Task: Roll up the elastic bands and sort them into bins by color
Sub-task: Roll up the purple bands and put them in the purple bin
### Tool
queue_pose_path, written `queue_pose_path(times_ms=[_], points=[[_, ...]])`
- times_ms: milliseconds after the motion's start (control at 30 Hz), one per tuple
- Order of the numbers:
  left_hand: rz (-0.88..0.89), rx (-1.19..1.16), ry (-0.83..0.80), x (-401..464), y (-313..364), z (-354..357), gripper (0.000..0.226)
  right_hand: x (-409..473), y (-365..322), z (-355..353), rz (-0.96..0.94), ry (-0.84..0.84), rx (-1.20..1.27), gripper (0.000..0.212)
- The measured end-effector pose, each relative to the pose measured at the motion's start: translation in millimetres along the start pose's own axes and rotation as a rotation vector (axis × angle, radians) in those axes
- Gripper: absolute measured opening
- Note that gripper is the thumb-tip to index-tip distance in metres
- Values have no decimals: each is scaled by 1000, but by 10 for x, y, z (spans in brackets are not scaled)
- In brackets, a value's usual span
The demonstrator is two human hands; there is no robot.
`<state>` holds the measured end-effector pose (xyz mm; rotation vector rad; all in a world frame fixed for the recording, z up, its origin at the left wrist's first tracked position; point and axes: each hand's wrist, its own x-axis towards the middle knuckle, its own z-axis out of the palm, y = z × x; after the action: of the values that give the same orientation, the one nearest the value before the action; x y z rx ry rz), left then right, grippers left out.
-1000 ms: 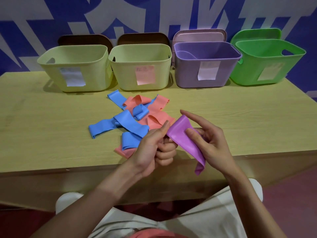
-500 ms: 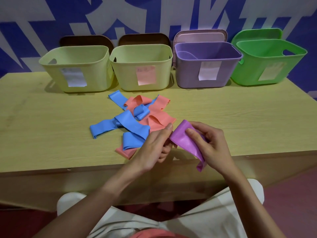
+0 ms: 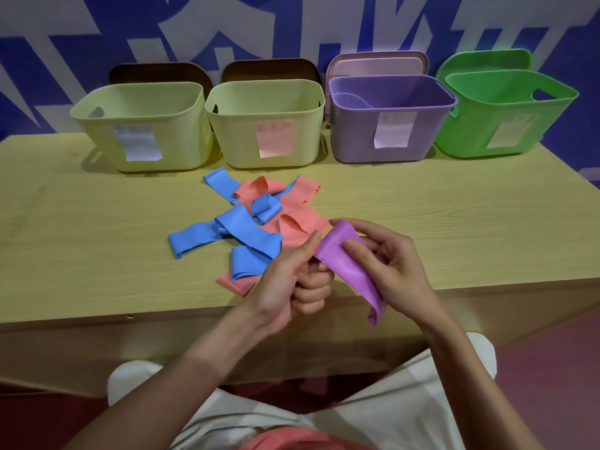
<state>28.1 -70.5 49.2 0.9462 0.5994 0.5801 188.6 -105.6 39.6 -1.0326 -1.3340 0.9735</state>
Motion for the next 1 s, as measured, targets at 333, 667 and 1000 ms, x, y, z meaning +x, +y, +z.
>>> queue_pose_path(times_ms=[333,667,1000], points=[[118,376,140,34,-38,3,48,14,69,-1,-14,77,-82,9],[381,910,213,22,-146,-91,36,18,86,-13,78,20,-61,31],[110,182,-37,4,-39,-16,40,18,35,-61,-11,-43,-20,15]])
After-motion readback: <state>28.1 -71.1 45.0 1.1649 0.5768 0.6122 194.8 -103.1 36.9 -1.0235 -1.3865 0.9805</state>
